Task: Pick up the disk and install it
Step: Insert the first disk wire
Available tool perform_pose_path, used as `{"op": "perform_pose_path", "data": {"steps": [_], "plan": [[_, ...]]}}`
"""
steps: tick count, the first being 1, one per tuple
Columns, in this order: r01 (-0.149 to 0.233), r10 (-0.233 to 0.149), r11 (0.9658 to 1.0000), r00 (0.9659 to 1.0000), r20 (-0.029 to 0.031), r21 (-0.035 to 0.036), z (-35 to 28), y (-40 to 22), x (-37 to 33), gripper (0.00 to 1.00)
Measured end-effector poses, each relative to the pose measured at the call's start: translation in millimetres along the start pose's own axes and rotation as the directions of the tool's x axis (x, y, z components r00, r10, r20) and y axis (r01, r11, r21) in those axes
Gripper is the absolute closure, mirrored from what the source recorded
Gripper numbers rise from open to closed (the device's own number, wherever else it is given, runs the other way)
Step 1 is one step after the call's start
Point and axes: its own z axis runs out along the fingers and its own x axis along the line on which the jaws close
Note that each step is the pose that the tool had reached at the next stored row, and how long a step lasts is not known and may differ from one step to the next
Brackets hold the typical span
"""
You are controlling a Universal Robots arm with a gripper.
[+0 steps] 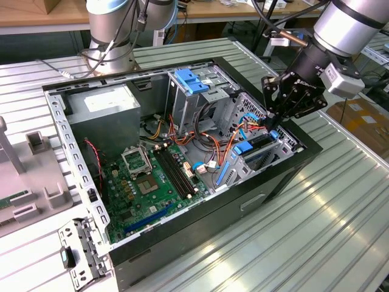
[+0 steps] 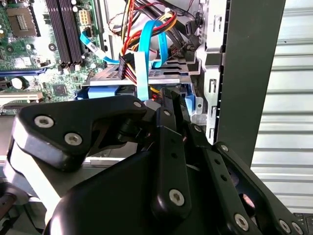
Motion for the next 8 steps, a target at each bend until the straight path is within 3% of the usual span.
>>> {"op": "perform_pose_path", "data": {"steps": [8], "plan": [[0.000,0.000,1.0000,1.0000,0.0000,0.0000,1.2,3.0,-3.1,0.82]]}}
